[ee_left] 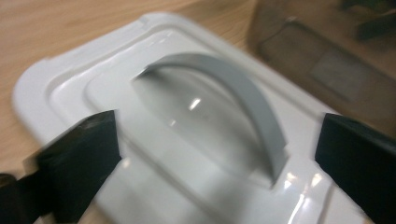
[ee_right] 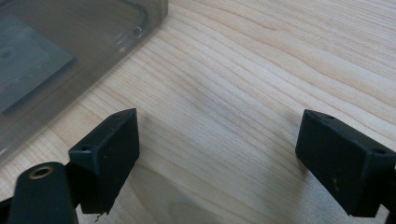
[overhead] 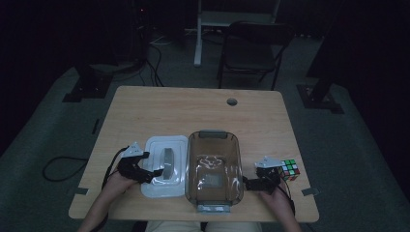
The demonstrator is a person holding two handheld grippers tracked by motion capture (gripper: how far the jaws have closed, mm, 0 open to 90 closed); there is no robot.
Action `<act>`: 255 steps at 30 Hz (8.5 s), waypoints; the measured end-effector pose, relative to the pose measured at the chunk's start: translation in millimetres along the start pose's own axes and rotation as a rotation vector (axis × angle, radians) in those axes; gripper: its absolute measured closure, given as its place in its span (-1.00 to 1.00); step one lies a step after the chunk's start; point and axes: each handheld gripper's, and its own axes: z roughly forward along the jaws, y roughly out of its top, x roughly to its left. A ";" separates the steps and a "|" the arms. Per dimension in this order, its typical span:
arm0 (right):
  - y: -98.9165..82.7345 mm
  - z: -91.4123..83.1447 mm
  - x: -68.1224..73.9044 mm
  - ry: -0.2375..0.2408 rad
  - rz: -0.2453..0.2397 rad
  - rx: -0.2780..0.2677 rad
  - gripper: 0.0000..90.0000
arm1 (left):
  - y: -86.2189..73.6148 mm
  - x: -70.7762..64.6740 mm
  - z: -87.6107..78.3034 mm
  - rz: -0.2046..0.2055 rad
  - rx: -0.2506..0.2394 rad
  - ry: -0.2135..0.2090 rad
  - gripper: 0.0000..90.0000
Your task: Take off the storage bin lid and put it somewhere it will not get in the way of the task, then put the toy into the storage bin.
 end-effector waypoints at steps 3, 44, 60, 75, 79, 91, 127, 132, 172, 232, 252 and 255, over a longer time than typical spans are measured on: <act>0.0 0.0 0.0 0.000 0.000 0.000 -0.70 | -2.5 3.7 -1.8 -0.034 0.002 0.057 -0.99; 0.0 -0.1 -0.2 0.000 0.001 0.001 -0.70 | -45.0 28.7 -19.0 -0.315 0.091 0.659 -0.98; 1.2 0.8 -0.6 0.001 -0.005 0.007 -0.73 | -45.9 33.3 -19.5 -0.373 0.080 0.646 -0.98; 14.5 -25.1 7.9 -0.011 -0.003 -0.051 -0.71 | -46.0 32.1 -19.0 -0.362 0.081 0.641 -0.98; 19.2 -43.4 3.9 -0.027 0.016 -0.117 -0.72 | -45.9 31.5 -18.8 -0.356 0.082 0.633 -0.98; 11.5 -95.8 -28.5 -0.196 0.098 -0.225 -0.71 | -46.1 30.7 -18.6 -0.351 0.081 0.628 -0.98; -57.9 -71.1 -59.1 -0.291 0.283 -0.109 -0.57 | -46.1 30.7 -18.7 -0.351 0.082 0.627 -0.98; -58.5 -66.6 -56.3 -0.305 0.280 -0.073 -0.41 | -46.1 30.7 -18.8 -0.351 0.083 0.627 -0.98; 26.7 -116.1 -22.8 -0.036 0.059 -0.219 -0.24 | -46.0 30.9 -18.9 -0.349 0.083 0.624 -0.98; 123.5 -50.9 109.1 0.405 -0.626 0.185 -0.24 | -46.1 31.0 -18.7 -0.349 0.082 0.625 -0.98; 134.6 -11.5 132.1 0.273 -0.756 0.494 -0.24 | -46.1 30.9 -18.7 -0.350 0.081 0.625 -0.98; 133.8 -6.0 137.1 0.267 -0.789 0.539 -0.24 | -46.1 30.9 -18.7 -0.350 0.081 0.625 -0.98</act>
